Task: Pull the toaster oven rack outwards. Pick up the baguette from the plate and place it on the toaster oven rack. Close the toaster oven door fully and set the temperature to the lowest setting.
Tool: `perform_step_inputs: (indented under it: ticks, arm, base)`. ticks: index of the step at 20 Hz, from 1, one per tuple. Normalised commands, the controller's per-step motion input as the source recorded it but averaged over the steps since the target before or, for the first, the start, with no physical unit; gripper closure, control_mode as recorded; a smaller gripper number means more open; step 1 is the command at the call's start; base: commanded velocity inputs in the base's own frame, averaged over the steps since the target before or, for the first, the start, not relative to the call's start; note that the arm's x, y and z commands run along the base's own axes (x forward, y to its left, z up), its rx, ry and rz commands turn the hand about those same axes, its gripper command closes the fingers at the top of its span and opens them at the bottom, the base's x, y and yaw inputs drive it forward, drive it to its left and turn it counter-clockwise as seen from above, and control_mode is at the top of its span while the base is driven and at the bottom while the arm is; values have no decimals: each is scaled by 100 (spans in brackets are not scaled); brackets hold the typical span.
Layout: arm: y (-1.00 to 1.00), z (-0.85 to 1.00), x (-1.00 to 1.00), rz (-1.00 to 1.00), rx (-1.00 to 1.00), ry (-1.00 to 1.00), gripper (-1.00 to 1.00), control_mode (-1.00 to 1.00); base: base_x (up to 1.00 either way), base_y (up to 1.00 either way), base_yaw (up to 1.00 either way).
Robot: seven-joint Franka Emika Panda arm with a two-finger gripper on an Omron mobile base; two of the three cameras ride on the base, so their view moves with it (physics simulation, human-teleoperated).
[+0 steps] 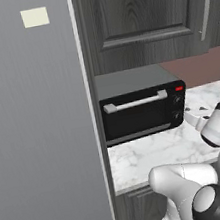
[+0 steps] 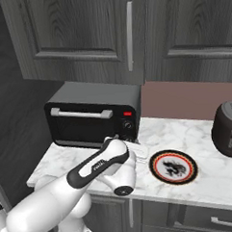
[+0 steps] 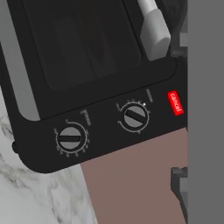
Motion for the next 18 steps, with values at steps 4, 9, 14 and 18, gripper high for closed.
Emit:
perform_step_inputs:
  ticks: [4, 9, 14, 18]
  arm:
    - [0, -5, 0, 0, 0, 0, -100, -100]
    - [-4, -2, 0, 0, 0, 0, -100, -100]
    - [-1, -1, 0, 0, 0, 0, -100, -100]
    - [0, -11, 0, 0, 0, 0, -100, -100]
  base:
    - [0, 0, 0]
    - [0, 0, 0]
    - [0, 0, 0]
    - [0, 0, 0]
